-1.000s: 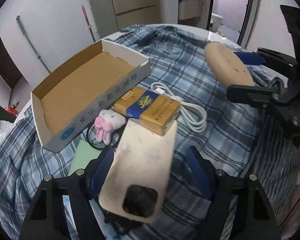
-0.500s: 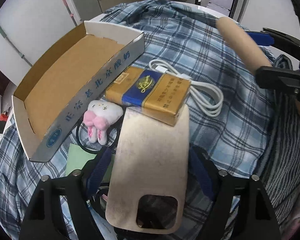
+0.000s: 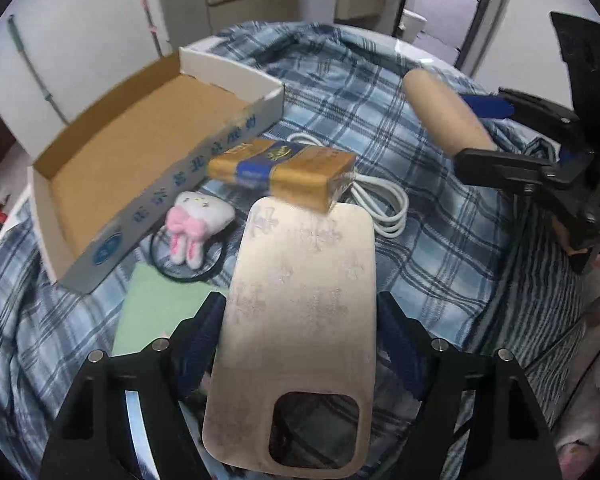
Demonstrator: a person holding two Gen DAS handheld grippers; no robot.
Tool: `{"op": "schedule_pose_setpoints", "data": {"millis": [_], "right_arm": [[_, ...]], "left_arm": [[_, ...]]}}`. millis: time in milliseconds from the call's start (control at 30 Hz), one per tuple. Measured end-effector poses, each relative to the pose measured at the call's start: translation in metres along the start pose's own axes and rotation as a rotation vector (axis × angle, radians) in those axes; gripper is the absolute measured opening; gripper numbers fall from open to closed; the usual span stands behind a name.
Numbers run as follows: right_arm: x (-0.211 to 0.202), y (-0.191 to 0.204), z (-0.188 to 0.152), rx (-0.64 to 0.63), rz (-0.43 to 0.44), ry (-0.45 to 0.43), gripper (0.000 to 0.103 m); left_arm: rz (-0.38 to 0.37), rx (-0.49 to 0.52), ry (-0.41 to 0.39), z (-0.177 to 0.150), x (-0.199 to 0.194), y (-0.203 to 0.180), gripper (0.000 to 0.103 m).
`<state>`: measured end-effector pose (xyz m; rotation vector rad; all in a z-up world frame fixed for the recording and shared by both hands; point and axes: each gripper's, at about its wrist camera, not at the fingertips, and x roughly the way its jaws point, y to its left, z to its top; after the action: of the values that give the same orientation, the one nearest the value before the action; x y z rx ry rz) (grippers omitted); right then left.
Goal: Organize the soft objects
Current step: 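Carry both items over the cardboard box and release them inside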
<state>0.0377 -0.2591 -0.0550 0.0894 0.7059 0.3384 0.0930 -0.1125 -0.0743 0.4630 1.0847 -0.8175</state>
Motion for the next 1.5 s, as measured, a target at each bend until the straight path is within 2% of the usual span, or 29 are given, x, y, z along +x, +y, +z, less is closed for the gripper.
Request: {"op": "schedule_pose_setpoints", "data": {"millis": [267,467,600,733,833,967,1033,1133,1233,1367,1500], "right_arm": [[-0.015,0.008,0.002,-0.03,-0.017,-0.062,0.081],[-0.029,0.024,0.007,-0.07,-0.021,-0.101,0.081],[-0.042,0.035,0.018,-0.108,-0.042,-0.159,0.081],[-0.053,0.041,0.041,-0.118,-0.073,-0.229,0.081],[-0.062,0.045,0.062,-0.122,-0.097,-0.307,0.081],[-0.068,0.048,0.097,-0.101,-0.209,-0.455,0.081],[-0.065,0.049,0.116,-0.092,-0.216,-0.481,0.081],[-0.057,0.05,0.147,-0.072,-0.221,-0.5,0.081],[-0.05,0.051,0.174,-0.05,-0.231,-0.522,0.081],[-0.043,0.042,0.196,0.037,-0.262,-0.577,0.081],[-0.026,0.034,0.194,0.056,-0.263,-0.562,0.081]], "left_arm": [[0.076,-0.099,-0.169,-0.022,-0.05,-0.015,0.077],[0.192,-0.186,-0.299,-0.036,-0.086,-0.032,0.077],[0.221,-0.21,-0.405,-0.037,-0.109,-0.04,0.077],[0.32,-0.254,-0.501,-0.031,-0.135,-0.042,0.077],[0.35,-0.307,-0.564,-0.023,-0.152,-0.033,0.077],[0.428,-0.328,-0.631,-0.002,-0.166,-0.022,0.077],[0.487,-0.342,-0.673,0.008,-0.175,-0.013,0.077],[0.502,-0.369,-0.73,0.025,-0.19,0.005,0.077],[0.552,-0.378,-0.791,0.045,-0.201,0.02,0.077],[0.532,-0.43,-0.82,0.07,-0.207,0.048,0.078],[0.507,-0.504,-0.85,0.07,-0.203,0.081,0.078]]}}
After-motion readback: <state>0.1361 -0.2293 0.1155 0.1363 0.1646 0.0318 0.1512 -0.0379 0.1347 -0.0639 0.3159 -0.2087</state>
